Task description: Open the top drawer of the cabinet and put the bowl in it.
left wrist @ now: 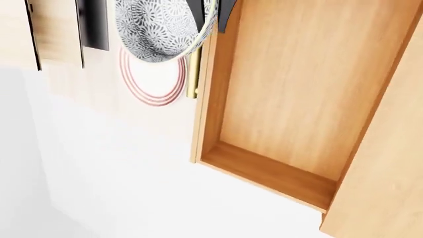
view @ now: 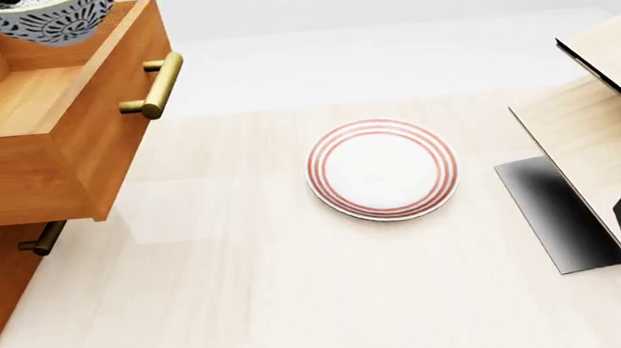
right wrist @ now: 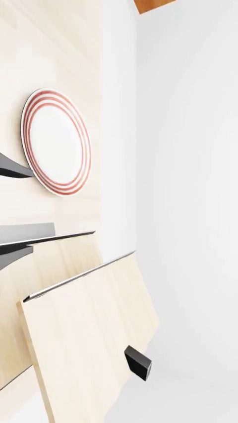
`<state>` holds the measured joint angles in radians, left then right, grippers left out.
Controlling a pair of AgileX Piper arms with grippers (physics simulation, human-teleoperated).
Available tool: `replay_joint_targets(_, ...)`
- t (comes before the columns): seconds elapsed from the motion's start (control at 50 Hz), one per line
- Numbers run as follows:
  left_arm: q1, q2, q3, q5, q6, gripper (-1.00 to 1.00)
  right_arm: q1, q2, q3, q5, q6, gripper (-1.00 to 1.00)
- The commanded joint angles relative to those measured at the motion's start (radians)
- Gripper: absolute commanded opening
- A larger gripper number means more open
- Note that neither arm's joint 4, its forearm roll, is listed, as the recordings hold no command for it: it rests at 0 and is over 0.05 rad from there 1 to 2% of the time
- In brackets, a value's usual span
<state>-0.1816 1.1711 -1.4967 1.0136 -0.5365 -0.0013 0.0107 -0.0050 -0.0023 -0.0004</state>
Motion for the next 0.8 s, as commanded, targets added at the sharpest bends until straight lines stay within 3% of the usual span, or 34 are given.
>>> replay_joint_targets(0.02, 0.050, -0.033, 0.022, -0.005, -0.007, -1.00, 0.000, -0.002, 0.001, 0.000, 0.001, 1.00)
replay_joint_targets(0.8, 0.220, -0.026, 0.071, -0.055, -0.049, -1.00, 0.000, -0.002, 0.001, 0.000, 0.001, 1.00)
